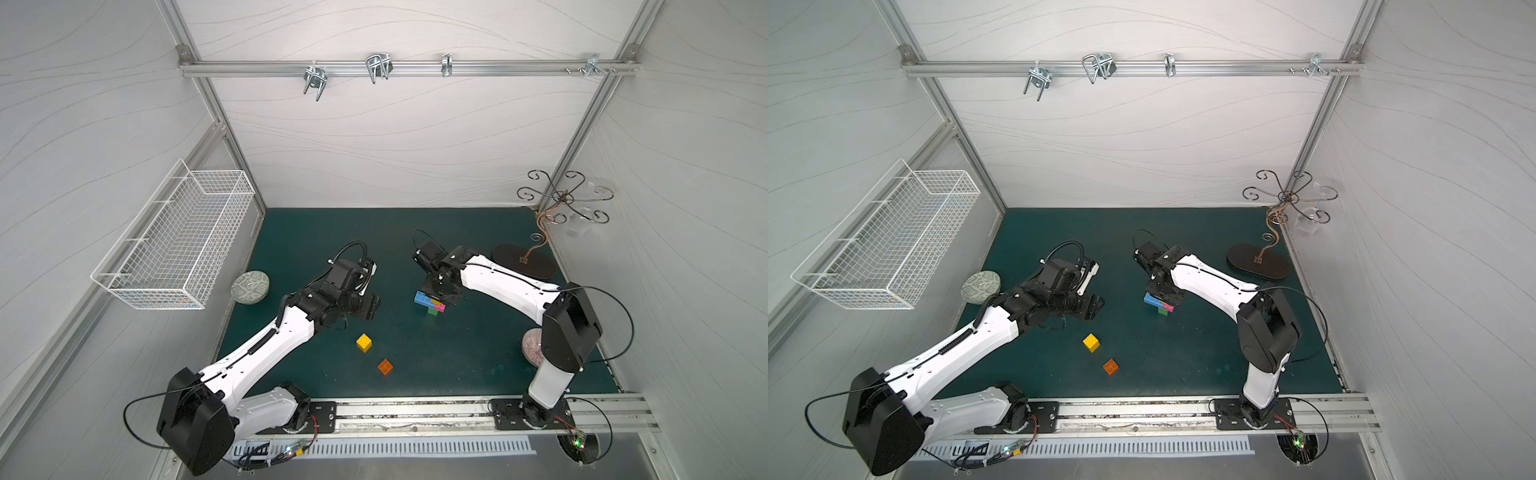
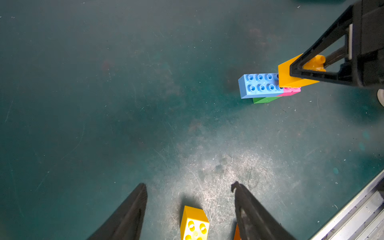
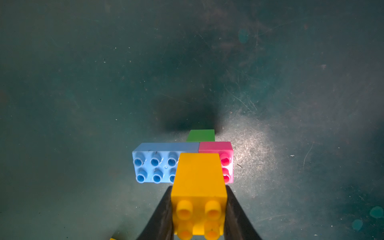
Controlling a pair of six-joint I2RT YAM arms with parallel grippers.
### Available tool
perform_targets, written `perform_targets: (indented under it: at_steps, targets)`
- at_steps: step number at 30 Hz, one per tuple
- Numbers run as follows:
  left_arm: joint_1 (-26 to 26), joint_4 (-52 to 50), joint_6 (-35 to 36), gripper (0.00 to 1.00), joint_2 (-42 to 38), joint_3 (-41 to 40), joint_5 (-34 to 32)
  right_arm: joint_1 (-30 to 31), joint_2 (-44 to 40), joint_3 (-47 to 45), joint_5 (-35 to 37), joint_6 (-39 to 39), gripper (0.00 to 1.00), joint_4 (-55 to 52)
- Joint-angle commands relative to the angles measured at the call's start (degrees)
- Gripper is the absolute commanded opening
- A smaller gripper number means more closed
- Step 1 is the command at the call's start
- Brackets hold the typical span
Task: Assemble the number 4 with lego
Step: Assemble the lego brick with the lego brick.
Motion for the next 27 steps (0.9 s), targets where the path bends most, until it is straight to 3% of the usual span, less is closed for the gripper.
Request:
perform_targets:
  at_steps: [1, 27]
  targets:
    - [0.2, 1.5, -0.4, 0.69, -0.9, 0.5, -0.3, 0.3, -0.3, 0.1, -0.2, 0.1, 0.00, -1.3]
    - [0.3, 1.4, -0.4, 0.69, -1.3, 0.3, -0.1, -1.1, 3.8, -2.1, -2.7, -4.2, 0.00, -2.1]
